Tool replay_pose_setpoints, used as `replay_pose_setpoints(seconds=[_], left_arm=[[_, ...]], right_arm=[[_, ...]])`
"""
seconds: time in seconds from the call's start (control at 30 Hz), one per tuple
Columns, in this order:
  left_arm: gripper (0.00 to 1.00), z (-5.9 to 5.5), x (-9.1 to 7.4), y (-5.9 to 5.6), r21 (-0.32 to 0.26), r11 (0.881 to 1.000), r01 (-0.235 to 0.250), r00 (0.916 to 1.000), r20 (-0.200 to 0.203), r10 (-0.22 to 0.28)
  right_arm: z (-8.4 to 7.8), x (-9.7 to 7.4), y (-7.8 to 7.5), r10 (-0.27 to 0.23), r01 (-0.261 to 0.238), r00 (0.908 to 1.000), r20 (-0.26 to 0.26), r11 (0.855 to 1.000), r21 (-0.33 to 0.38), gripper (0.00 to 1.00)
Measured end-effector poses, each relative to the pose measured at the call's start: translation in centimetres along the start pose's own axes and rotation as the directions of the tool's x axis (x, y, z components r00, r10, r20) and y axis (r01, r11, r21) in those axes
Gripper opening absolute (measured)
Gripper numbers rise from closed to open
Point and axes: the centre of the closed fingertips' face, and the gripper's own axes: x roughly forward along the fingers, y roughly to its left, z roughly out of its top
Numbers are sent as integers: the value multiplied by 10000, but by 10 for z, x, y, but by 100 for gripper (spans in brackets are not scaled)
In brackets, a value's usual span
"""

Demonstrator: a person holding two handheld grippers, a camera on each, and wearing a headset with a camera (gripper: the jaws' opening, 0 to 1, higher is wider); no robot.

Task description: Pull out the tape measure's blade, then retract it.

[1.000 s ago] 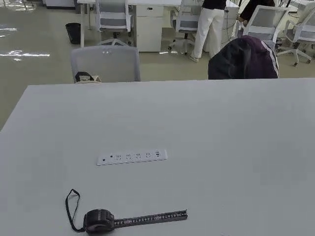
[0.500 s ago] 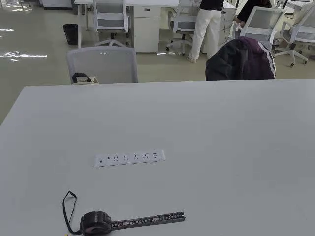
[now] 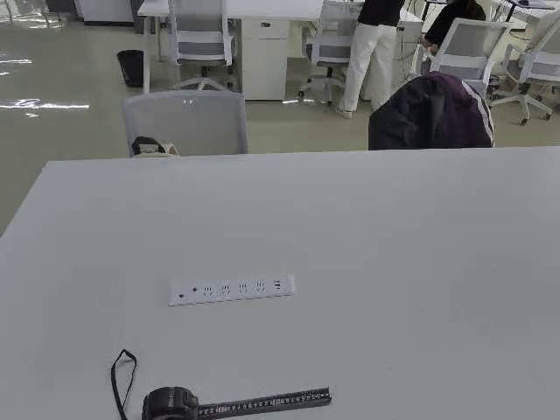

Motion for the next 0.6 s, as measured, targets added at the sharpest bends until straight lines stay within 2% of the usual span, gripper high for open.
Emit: replay_pose_setpoints(seconds=[0.17,0.3,0.4,0.47,0.53,0.6], left_arm=[[79,0,7,-1,-380,9992,-106,9999,-83,103],[79,4,15,3,-820,9965,-184,9998,79,191],[79,5,20,3,-817,9963,-270,9996,86,278],[78,6,23,4,-925,9952,-312,9994,95,322],[78,7,29,7,-990,9945,-344,9993,109,356],[78,6,35,9,-993,9942,-404,9991,53,412]], right_arm=[[-1,3,-2,67,-67,10000,-38,10000,16,83],[-4,8,-3,348,-346,9994,-88,9992,185,80],[-5,12,-3,552,-551,9984,-121,9984,121,78],[-7,14,4,1083,-1077,9934,-372,9940,183,73],[-9,16,3,1119,-1115,9925,-495,9937,100,70],[-6,19,2,1143,-1151,9926,-406,9932,-189,71]])
